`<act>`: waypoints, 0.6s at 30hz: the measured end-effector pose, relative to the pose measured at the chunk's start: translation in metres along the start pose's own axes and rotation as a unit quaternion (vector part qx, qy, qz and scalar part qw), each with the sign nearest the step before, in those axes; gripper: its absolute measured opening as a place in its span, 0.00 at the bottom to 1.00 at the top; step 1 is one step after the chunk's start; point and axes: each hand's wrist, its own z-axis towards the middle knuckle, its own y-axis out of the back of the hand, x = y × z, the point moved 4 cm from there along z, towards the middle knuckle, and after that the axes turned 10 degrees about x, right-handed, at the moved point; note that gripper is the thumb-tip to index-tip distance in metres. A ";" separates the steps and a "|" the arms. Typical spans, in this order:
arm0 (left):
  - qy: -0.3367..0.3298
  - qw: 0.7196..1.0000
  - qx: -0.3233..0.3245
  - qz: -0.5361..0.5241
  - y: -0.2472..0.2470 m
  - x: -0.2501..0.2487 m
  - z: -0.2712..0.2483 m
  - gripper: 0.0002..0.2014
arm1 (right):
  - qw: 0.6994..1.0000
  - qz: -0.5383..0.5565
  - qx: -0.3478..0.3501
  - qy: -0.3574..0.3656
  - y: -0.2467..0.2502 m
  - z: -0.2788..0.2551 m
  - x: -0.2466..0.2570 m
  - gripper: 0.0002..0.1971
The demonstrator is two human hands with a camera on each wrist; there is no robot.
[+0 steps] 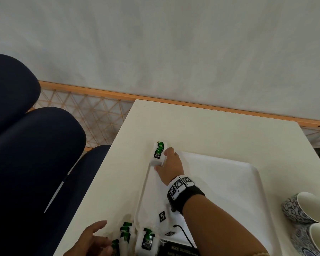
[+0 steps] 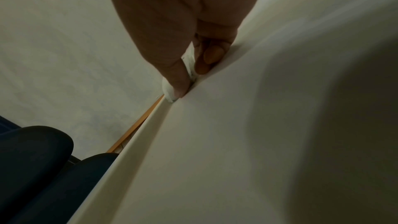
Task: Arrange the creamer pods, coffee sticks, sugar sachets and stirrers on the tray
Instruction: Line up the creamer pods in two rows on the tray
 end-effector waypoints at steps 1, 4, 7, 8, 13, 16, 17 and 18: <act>0.002 1.000 0.004 0.017 0.004 0.000 -0.001 0.51 | 1.000 0.000 0.001 -0.001 0.000 0.001 -0.001 0.24; 0.002 0.995 -0.071 0.070 0.000 -0.011 0.002 0.43 | 1.000 0.000 0.004 -0.001 0.002 0.002 0.001 0.24; -0.067 0.969 -0.117 0.209 -0.004 -0.022 -0.011 0.27 | 1.000 -0.004 0.014 0.003 0.005 -0.002 0.005 0.26; -0.076 0.962 -0.125 0.231 -0.004 -0.022 -0.013 0.27 | 1.000 -0.002 0.019 0.003 0.005 -0.006 0.006 0.27; -0.055 0.936 -0.112 0.330 -0.004 -0.027 -0.013 0.26 | 0.989 -0.105 0.094 0.052 0.009 -0.044 0.013 0.16; -0.052 0.914 -0.077 0.395 -0.010 -0.027 -0.012 0.25 | 0.959 -0.154 0.217 0.100 0.007 -0.085 0.017 0.09; -0.050 0.905 -0.067 0.417 -0.014 -0.028 -0.011 0.21 | 0.946 -0.162 0.256 0.113 0.004 -0.099 0.017 0.10; -0.049 0.896 -0.060 0.438 -0.018 -0.029 -0.011 0.16 | 0.933 -0.176 0.289 0.122 -0.001 -0.112 0.016 0.13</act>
